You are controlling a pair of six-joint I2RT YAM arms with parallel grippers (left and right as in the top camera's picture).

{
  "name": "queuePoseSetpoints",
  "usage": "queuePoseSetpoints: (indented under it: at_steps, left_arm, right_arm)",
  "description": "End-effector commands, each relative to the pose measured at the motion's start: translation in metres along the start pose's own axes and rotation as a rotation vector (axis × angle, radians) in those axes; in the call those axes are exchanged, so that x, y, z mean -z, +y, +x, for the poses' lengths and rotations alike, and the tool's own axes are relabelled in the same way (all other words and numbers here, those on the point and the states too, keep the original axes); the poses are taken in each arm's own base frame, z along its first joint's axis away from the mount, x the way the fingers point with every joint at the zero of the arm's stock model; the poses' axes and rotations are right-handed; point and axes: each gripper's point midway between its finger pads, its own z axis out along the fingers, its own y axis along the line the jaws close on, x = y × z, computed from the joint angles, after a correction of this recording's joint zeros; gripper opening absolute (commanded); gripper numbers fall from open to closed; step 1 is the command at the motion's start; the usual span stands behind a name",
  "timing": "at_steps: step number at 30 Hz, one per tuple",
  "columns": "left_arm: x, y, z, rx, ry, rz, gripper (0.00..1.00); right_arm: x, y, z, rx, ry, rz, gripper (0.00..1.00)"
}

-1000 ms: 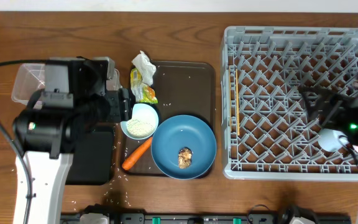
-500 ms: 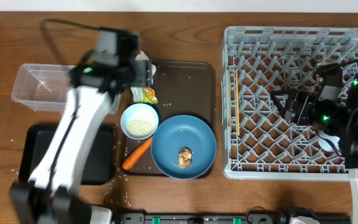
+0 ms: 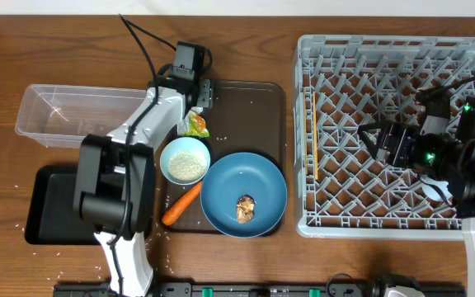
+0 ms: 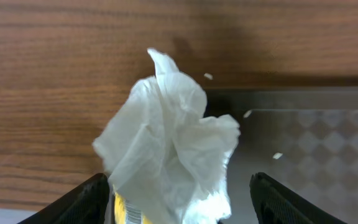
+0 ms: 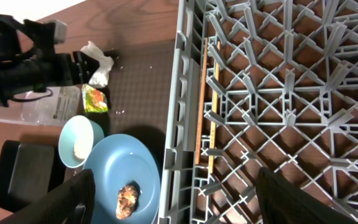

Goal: Sort waste into correct bins and load items into the dishwasher rack
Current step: 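Grasp the white tissue with left gripper, then drop the tissue into the clear plastic bin with left gripper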

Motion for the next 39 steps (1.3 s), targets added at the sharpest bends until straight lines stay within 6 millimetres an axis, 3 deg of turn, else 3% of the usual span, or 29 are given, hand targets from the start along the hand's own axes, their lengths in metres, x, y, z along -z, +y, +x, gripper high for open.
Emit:
queuePoseSetpoints:
  at_steps: [1,5,10,11,16,20,26,32,35,39]
  left_arm:
    - [-0.007,0.006,-0.001,-0.012,-0.008,-0.038,0.7]
    - [-0.007,0.004,-0.012,-0.003,-0.052,-0.031,0.52]
    - [-0.006,0.0,-0.016,0.023,-0.069,-0.007,0.1]
    - [-0.004,-0.003,-0.016,0.027,-0.066,0.012,0.06]
    - [0.021,-0.022,-0.02,0.026,-0.059,0.138,0.06]
    - [0.068,-0.031,-0.032,0.044,-0.089,0.233,0.06]
    - [0.129,-0.024,-0.042,0.046,-0.148,0.252,0.06]
    - [0.141,-0.02,-0.029,0.043,-0.105,0.245,0.06]
    - [0.144,0.005,-0.021,0.071,-0.081,0.123,0.06]
    - [0.164,0.062,-0.02,0.216,-0.109,-0.07,0.06]
  right_arm:
    - [0.001,0.003,-0.001,0.012,-0.003,0.0,0.76]
    - [0.001,0.003,-0.001,0.012,-0.003,0.0,0.76]
    - [0.001,0.003,-0.001,0.012,-0.002,0.0,0.76]
    - [0.001,0.003,-0.001,0.012,-0.002,0.0,0.76]
    - [0.001,0.003,-0.001,0.012,-0.003,0.0,0.76]
    - [0.001,0.003,-0.001,0.012,-0.002,0.0,0.75]
    - [0.001,0.003,-0.001,0.012,-0.002,0.0,0.75]
    - [0.001,0.003,-0.001,0.012,-0.002,0.0,0.75]
    - [0.001,0.003,0.0,0.01,0.002,0.001,0.75]
    - [0.001,0.002,0.002,0.008,0.012,0.002,0.75]
